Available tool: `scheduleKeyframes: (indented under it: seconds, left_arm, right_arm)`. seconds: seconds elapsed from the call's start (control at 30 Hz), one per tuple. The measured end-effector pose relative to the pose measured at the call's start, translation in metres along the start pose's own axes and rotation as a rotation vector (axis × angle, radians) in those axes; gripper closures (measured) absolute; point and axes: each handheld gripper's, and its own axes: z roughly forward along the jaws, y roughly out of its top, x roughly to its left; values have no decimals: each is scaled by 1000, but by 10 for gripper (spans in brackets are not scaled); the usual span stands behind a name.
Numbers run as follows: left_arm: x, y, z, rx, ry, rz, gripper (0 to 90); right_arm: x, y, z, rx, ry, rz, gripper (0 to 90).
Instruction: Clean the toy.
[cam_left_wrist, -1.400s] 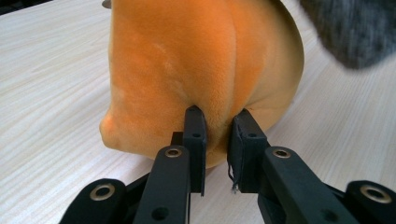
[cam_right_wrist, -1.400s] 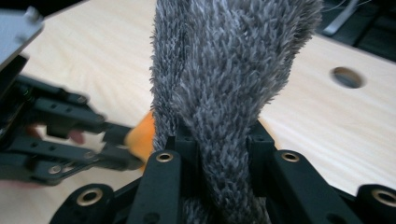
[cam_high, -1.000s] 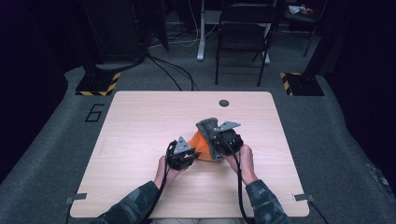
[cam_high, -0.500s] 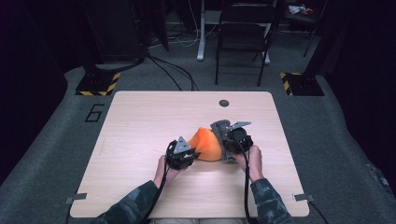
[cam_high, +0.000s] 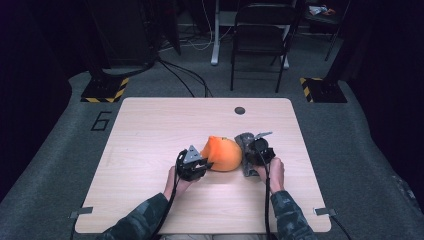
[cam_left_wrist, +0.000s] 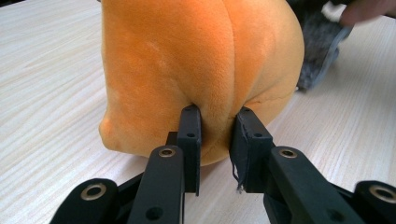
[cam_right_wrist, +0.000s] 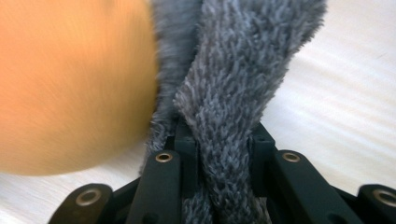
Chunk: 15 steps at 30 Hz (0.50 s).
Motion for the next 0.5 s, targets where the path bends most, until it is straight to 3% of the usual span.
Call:
scheduleKeyframes:
  seconds: [0.07, 0.13, 0.2, 0.37, 0.47, 0.5]
  left_arm:
    - [0, 0, 0, 1, 0, 2, 742]
    - [-1, -1, -1, 5, 1, 7, 741]
    - [-1, 0, -2, 8, -1, 13, 740]
    - [-4, 2, -1, 9, 0, 30, 737]
    - [-4, 1, -1, 6, -5, 22, 737]
    - [-4, 1, -1, 6, -5, 22, 737]
  right_arm:
    - [-3, 3, -11, -54, -6, 2, 721]
    - [-3, 10, -28, -121, 29, 23, 721]
    - [2, 16, -42, -173, 53, 11, 721]
    - [33, 28, -73, -272, 101, -74, 716]
    - [54, 32, -76, -293, 132, -131, 712]
    - [54, 32, -76, -293, 132, -131, 712]
